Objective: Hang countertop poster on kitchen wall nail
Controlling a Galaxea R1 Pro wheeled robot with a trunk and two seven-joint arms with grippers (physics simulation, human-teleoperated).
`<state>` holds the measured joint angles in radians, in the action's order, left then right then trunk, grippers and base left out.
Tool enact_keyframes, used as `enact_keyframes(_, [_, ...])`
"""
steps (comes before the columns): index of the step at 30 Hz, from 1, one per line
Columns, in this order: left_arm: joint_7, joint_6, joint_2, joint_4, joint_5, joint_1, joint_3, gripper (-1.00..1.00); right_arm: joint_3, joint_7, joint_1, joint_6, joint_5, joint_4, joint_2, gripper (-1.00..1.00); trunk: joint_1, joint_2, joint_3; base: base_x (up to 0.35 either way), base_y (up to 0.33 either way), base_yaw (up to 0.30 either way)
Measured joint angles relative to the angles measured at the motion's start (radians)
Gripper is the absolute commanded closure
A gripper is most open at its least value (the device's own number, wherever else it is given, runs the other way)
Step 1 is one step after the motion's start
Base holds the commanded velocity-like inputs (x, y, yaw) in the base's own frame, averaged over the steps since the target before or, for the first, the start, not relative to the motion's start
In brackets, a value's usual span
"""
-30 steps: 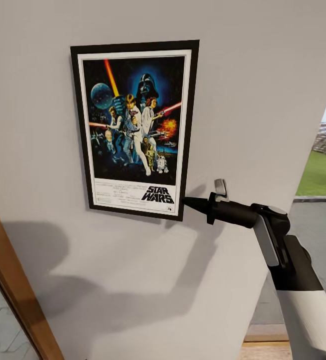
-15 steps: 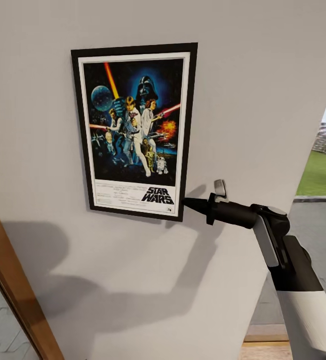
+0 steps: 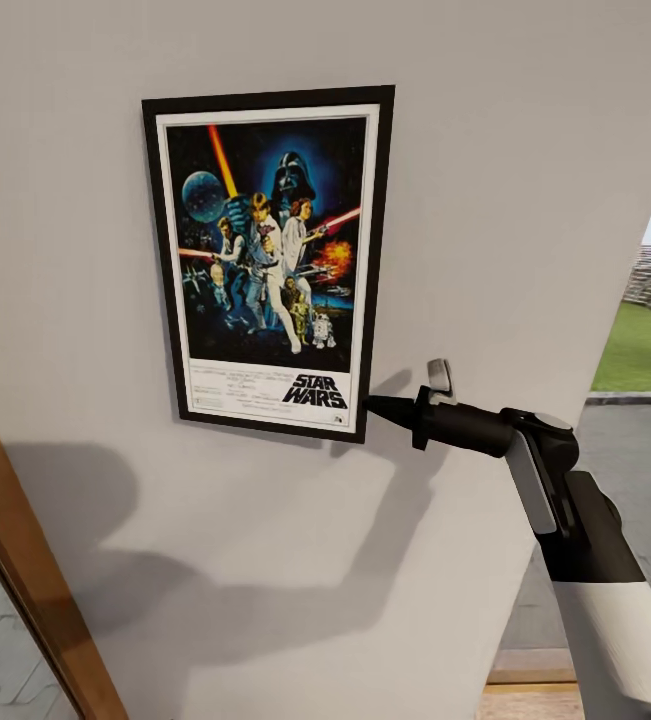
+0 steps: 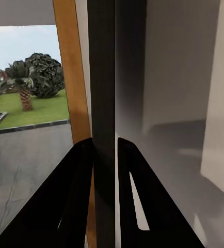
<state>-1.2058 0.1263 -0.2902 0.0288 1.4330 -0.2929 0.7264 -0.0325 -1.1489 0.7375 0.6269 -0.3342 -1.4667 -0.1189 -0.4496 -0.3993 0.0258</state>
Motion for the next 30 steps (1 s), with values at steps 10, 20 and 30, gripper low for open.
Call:
enact_keyframes(10, [0.0, 0.0, -0.001, 0.0, 0.0, 0.0, 0.001, -1.0, 0.0, 0.0, 0.0, 0.001, -0.001, 0.001, 0.0, -1.0, 0.0, 0.0, 0.0, 0.092, 0.0, 0.0])
enact_keyframes(20, [0.0, 0.0, -0.001, 0.0, 0.0, 0.0, 0.001, -1.0, 0.002, -0.072, 0.0, 0.015, -0.01, -0.003, 0.0, -1.0, 0.0, -0.001, 0.0, 0.007, 0.0, 0.0])
enact_keyframes(30, [0.0, 0.001, -0.001, 0.0, 0.0, 0.0, 0.001, -1.0, 0.003, 0.0, 0.0, 0.001, 0.0, -0.005, 0.0, -1.0, 0.0, 0.0, 0.0, -0.128, 0.0, 0.0])
